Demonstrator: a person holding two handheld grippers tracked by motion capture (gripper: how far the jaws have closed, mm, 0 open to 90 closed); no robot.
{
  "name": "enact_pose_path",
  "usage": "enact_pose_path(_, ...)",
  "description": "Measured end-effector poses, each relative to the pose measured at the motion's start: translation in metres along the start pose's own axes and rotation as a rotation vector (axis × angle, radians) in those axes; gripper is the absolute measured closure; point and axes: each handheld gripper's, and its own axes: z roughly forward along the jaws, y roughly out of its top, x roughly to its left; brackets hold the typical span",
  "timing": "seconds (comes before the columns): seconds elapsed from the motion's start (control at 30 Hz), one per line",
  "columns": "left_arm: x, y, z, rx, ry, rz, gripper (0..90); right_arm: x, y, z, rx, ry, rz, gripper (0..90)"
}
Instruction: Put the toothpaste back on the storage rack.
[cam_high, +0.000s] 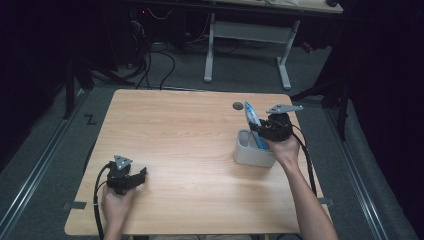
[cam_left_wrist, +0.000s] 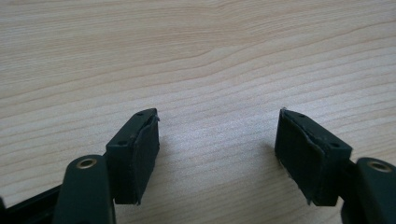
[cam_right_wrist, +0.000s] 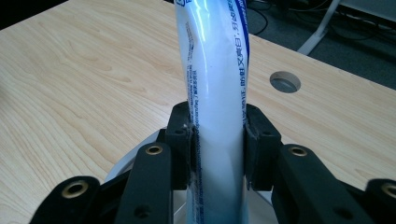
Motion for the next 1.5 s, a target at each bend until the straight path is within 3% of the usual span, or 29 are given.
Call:
enact_pose_path(0.53,0.0,0.0,0.0,0.0,0.0,0.0,31.0,0.002,-0.004,-0.004,0.017,-0.003,-0.016,67.9)
enact_pose_path(1.5,0.0,0.0,0.0,0.0,0.0,0.0,31.0,-0.004,-0.034,0.004,0.064,-0.008,0.034,67.3)
